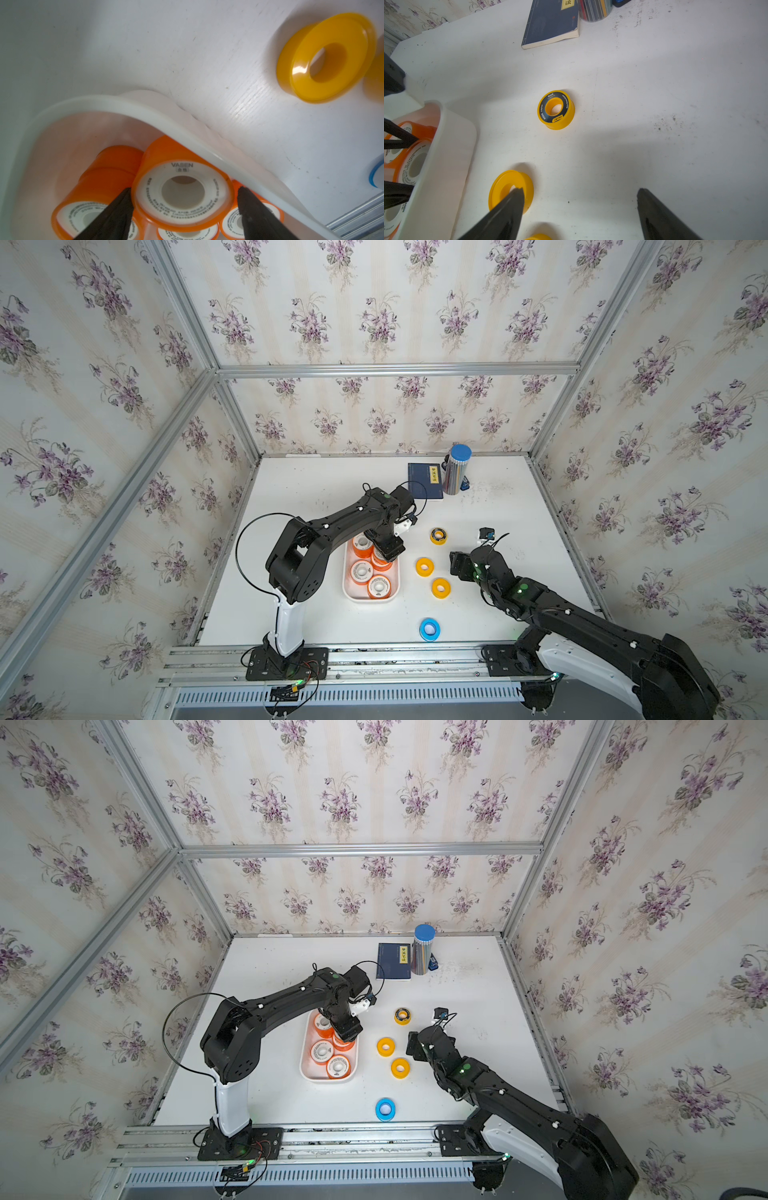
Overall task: Put the sealing tape into the storage box
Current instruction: Place the sealing tape in the storage box.
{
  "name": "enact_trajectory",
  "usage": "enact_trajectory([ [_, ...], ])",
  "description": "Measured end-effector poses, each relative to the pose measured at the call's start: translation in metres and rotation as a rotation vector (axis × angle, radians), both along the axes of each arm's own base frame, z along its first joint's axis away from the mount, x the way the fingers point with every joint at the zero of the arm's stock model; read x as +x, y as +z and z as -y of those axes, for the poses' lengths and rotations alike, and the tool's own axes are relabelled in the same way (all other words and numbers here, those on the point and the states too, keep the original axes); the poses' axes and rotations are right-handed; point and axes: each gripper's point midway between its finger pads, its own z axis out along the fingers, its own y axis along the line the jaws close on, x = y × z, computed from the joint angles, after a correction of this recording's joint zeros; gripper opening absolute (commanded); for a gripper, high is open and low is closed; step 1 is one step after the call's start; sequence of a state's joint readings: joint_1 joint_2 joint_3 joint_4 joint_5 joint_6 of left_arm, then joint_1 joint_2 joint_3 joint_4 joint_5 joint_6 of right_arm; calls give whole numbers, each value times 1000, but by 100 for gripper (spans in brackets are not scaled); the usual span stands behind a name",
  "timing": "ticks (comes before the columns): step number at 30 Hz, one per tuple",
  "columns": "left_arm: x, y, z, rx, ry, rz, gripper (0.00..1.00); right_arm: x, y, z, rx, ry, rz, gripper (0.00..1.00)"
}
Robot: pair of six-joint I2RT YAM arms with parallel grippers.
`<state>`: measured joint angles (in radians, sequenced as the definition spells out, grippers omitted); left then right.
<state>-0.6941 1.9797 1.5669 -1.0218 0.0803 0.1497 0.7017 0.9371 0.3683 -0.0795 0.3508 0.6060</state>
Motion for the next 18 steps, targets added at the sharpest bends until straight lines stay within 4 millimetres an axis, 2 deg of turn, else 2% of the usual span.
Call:
enact_trajectory([
  [18,-4,9,5,-16,-5,-17,78,0,-1,0,-1,0,-2,89],
])
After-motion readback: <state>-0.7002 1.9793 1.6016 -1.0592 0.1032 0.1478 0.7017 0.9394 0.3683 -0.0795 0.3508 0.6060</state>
